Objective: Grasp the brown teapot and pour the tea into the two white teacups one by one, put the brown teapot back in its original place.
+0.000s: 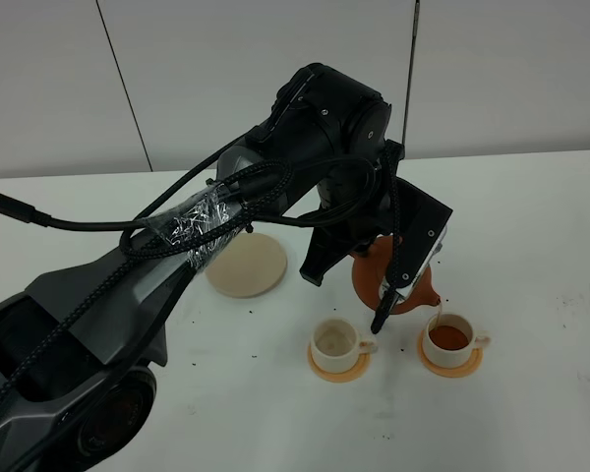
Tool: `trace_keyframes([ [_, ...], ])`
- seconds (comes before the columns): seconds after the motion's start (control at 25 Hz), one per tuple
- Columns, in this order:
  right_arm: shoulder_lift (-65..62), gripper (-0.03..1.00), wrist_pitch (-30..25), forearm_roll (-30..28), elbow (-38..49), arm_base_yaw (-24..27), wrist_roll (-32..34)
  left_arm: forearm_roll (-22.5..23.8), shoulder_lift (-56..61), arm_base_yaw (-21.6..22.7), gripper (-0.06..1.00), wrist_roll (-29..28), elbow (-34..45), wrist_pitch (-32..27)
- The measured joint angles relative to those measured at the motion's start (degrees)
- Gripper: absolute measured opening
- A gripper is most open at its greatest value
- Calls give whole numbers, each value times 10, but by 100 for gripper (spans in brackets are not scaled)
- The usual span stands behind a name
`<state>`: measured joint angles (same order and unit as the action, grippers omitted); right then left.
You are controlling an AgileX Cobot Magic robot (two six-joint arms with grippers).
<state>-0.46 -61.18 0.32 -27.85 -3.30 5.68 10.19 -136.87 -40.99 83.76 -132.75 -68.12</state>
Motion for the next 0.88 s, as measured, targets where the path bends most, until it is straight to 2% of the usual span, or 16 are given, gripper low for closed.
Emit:
trace_keyframes([
  [0.88,0,3,0,0,0,0,0,18,0,-14,17,1,0,0],
])
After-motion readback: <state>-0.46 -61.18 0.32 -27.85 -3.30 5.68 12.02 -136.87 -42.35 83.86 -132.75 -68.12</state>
